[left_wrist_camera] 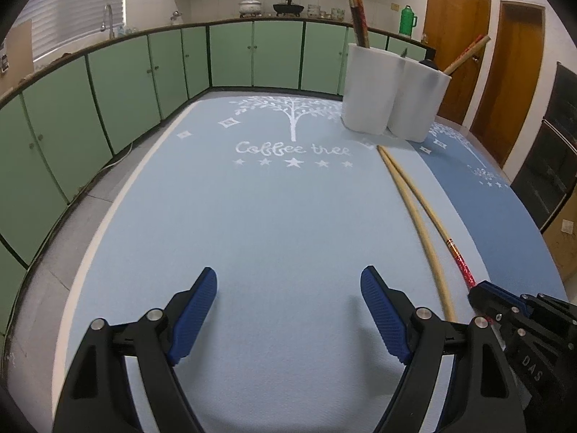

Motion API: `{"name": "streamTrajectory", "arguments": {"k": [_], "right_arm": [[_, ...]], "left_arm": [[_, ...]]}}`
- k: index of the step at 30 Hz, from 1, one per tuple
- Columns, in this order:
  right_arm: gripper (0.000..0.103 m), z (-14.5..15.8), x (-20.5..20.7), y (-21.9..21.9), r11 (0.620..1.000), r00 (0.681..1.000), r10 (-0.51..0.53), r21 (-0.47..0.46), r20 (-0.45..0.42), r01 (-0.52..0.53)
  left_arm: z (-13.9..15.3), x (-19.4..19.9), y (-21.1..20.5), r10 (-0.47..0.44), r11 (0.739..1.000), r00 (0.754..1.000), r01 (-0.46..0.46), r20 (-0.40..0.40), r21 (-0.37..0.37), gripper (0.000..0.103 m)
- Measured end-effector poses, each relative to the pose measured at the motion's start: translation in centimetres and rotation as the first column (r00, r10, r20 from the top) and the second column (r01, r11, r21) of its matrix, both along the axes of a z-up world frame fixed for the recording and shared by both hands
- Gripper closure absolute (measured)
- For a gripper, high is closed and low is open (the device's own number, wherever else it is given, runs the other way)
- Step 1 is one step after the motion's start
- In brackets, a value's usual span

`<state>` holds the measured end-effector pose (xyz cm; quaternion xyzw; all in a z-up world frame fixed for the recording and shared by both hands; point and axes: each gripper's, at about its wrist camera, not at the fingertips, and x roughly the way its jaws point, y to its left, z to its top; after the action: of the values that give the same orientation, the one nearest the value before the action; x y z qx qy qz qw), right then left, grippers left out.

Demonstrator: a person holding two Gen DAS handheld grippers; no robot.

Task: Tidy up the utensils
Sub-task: 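Grasp the red-tipped chopstick with the right tool, then grasp the plain wooden chopstick with the left tool while the right tool holds its chopstick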

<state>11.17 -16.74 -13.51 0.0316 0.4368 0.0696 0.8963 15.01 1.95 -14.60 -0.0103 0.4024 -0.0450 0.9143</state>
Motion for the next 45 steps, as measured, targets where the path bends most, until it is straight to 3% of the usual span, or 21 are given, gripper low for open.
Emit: {"name": "streamTrajectory", "arguments": {"k": [10,23,25,27,29,34,40,45], "right_arm": [[0.098,0.2,0.2,-6.0,0.992,0.992,-0.128,-0.003,-0.003,0.128],[0.095,-0.1,1.8,-8.6,0.993,0.994,-0.113,0.018,-0.002,0.113],[0.089,-0.1,1.4,-8.8,0.994,0.995,-0.097,0.043,0.003,0.097],[0.075,0.1,0.6,-9.5,0.992,0.995,-0.097,0.08,0.01,0.095],[0.07,0.3,-0.2,-10.0,0.991,0.995,-0.099,0.09,0.017,0.097],[0.07,0.3,-2.0,-10.5,0.99,0.996,-0.084,0.111,0.018,0.082],[0.068,0.4,-2.4,-9.1,0.998,0.998,-0.06,0.038,0.022,0.06],[0.069,0.4,-2.9,-9.0,0.998,0.998,-0.055,0.039,0.022,0.054]], "left_arm": [[0.1,-1.1,-4.8,-0.087,0.996,0.996,0.087,-0.013,-0.017,0.023],[-0.9,-1.4,-9.1,-0.142,0.989,0.988,0.143,-0.053,0.028,0.023],[-0.9,-1.4,-9.1,-0.14,0.989,0.989,0.142,-0.052,0.031,0.023],[-0.8,-1.6,-8.6,-0.13,0.991,0.99,0.131,-0.049,0.011,0.024],[-0.8,-1.8,-8.1,-0.114,0.993,0.992,0.115,-0.049,0.0,0.024],[-0.9,-2.7,-7.0,-0.092,0.996,0.995,0.091,-0.046,-0.007,0.024],[-0.8,-2.9,-7.0,-0.098,0.995,0.994,0.098,-0.047,-0.003,0.024],[-0.8,-3.1,-6.6,-0.106,0.994,0.993,0.106,-0.046,-0.005,0.024]]}}
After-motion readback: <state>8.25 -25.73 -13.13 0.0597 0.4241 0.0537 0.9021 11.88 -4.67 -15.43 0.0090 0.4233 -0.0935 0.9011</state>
